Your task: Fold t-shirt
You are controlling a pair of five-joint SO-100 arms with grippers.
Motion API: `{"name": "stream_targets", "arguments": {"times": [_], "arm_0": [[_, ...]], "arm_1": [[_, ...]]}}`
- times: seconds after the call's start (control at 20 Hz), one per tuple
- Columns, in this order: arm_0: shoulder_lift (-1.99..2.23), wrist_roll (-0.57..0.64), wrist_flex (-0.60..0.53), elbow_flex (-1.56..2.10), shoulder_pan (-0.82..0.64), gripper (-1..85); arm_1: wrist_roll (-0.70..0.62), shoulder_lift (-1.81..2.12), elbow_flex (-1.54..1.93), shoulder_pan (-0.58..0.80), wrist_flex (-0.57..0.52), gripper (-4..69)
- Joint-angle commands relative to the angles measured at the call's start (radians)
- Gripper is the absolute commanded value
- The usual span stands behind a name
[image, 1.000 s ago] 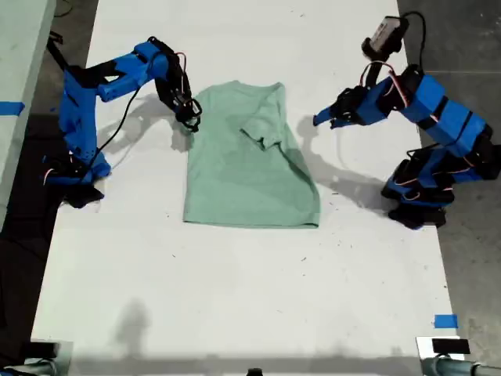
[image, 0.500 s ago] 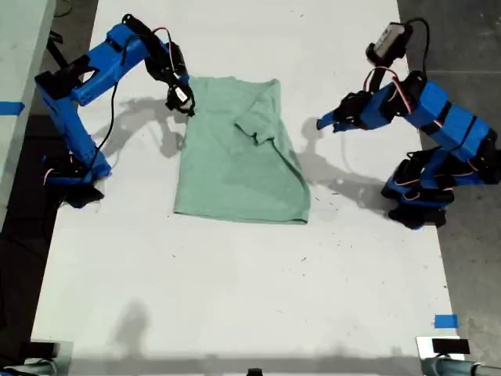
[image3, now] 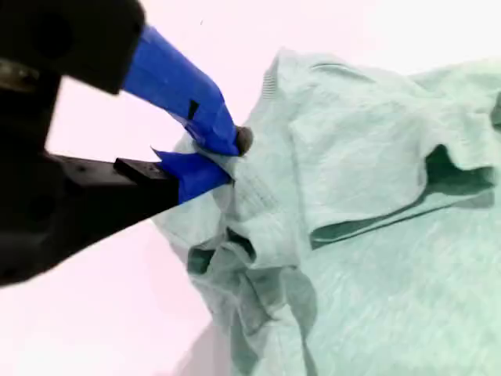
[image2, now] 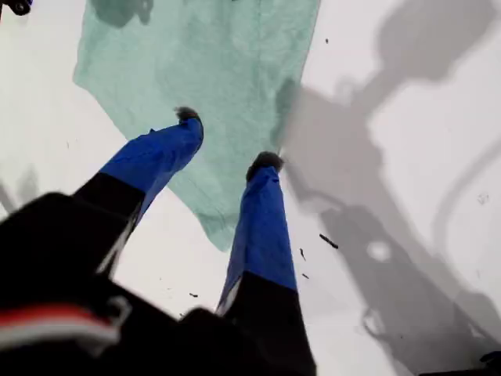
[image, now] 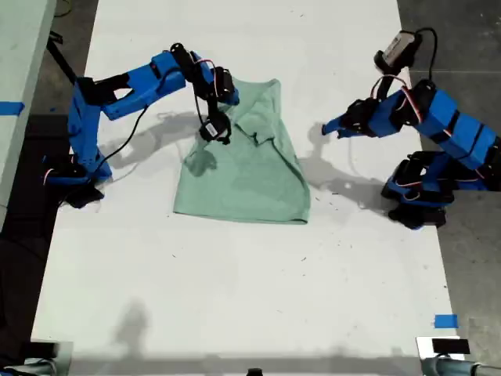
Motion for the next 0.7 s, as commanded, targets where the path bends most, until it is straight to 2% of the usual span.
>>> {"name": "stream_targets", "arguments": {"times": [0.0,0.15,0.2,0.25,0.45,0.65], "arm_0": [[-0.043,-0.029,-0.029,-0.124,0.029,0.5],[-0.032,-0.029,-0.051,-0.127,0.038,3.0],[-0.014,-0.011,-0.046,-0.127,0.043,16.4],[0.014,0.021,-0.040,-0.127,0.052,24.8],[0.206,0.140,0.008,-0.127,0.129,28.2],[0.443,0.146,0.230,-0.066,0.167,27.4]], "arm_1": [[0.015,0.055,0.011,-0.012,0.008,16.5],[0.031,0.080,0.049,-0.017,-0.006,16.5],[0.035,0.083,0.061,-0.018,-0.015,16.2],[0.037,0.086,0.074,-0.018,-0.025,16.0],[0.043,0.089,0.110,-0.018,-0.044,15.3],[-0.002,0.091,0.141,-0.038,-0.091,14.3]]}}
